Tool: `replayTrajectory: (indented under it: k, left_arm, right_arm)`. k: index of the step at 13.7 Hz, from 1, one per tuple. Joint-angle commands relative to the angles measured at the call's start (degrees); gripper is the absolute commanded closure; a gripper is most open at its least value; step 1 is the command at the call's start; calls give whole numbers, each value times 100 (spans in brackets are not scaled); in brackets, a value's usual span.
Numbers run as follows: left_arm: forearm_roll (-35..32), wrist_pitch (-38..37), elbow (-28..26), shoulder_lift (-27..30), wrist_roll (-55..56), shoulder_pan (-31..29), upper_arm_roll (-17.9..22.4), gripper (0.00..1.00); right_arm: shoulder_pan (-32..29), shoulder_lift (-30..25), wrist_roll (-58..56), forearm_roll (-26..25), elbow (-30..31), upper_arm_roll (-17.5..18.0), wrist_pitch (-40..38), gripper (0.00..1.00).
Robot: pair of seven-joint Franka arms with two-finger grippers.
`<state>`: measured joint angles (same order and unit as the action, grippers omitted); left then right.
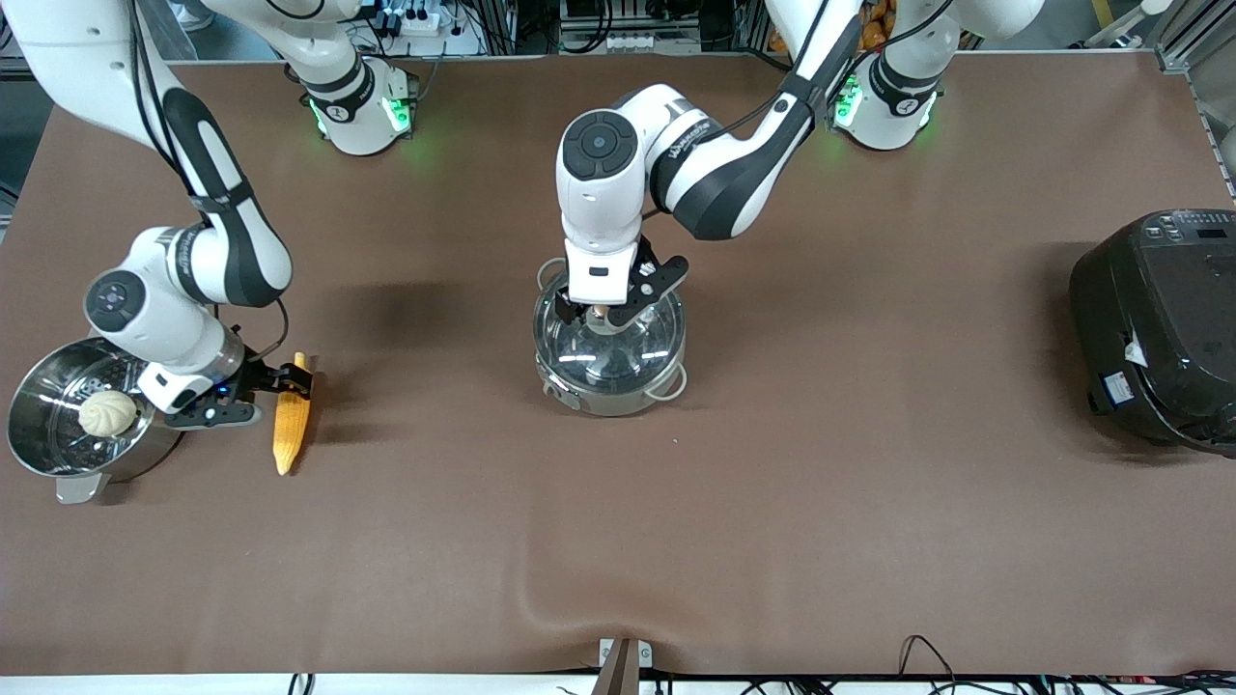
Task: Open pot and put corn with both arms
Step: 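Grasp the lid knob with the left gripper while the right gripper grasps the corn, then lift the glass lid off the pot while the right gripper raises the corn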
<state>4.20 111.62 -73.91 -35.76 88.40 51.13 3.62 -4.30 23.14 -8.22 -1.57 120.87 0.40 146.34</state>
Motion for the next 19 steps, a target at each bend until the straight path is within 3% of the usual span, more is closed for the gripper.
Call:
replayTrajectory:
  k: [1,7,8,12,14,15,19]
  left_arm:
    - [-113,35,184,-141,168,90,86,3]
    - [-209,220,105,-247,168,125,77,7]
    - [-209,220,96,-238,168,125,77,9]
    - [-209,220,52,-238,98,125,68,10]
    - [-209,220,17,-247,80,125,68,11]
    - [-209,220,17,-282,72,125,68,13]
    - [-209,228,8,-335,72,125,68,20]
  right_arm:
    - [-159,94,-22,-212,7,48,70,0]
    - [-141,559,58,-186,-257,57,61,2]
    - [-150,586,58,-186,-291,57,53,22]
    - [-106,595,215,-133,-362,66,44,50]
    - [-80,490,295,-133,-432,83,-174,76]
    - [-71,411,286,-133,-615,92,-533,81]
    - [16,25,251,-133,-1450,136,-2238,82]
